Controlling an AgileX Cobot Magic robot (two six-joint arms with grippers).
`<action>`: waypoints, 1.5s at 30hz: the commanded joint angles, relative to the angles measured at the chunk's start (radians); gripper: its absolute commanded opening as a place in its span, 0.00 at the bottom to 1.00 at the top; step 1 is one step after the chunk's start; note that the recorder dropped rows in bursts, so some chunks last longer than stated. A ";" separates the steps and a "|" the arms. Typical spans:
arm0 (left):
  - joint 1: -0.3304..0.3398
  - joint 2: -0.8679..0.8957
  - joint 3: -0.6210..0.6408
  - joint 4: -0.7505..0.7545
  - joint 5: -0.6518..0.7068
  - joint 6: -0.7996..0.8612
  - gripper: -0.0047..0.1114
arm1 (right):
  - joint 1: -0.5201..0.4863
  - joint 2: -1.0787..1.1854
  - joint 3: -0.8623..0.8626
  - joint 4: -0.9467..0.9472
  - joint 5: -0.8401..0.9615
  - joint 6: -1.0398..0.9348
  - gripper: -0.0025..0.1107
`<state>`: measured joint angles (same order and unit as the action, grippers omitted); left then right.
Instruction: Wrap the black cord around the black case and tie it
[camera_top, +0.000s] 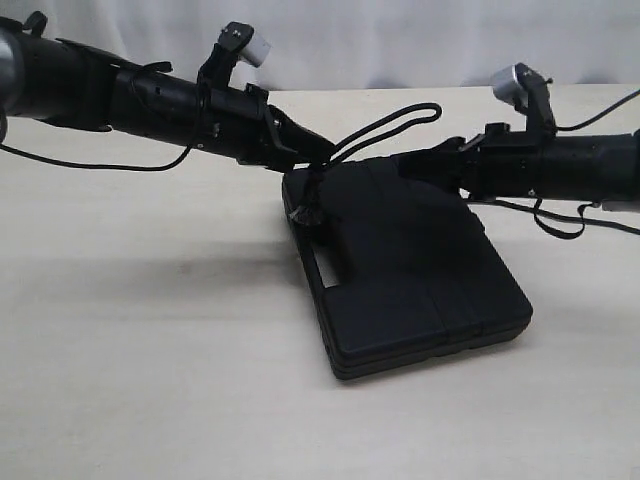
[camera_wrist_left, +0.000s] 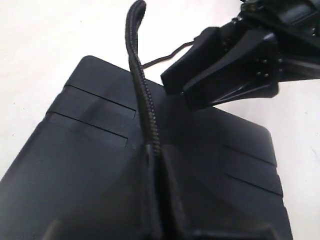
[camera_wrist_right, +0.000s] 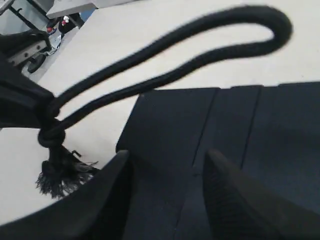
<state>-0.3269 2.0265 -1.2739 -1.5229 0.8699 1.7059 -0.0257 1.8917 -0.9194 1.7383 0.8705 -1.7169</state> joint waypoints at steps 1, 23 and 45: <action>0.001 0.005 -0.006 -0.017 0.058 -0.006 0.04 | -0.007 0.087 -0.045 0.006 0.208 0.092 0.40; 0.000 0.005 -0.006 -0.006 0.134 0.025 0.04 | -0.065 0.135 -0.108 0.006 0.274 0.112 0.40; 0.000 0.005 -0.006 0.006 0.257 0.102 0.04 | -0.065 0.135 -0.093 0.006 0.152 0.095 0.40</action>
<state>-0.3269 2.0361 -1.2739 -1.4974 1.0922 1.8065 -0.0858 2.0296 -1.0143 1.7415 1.0200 -1.6052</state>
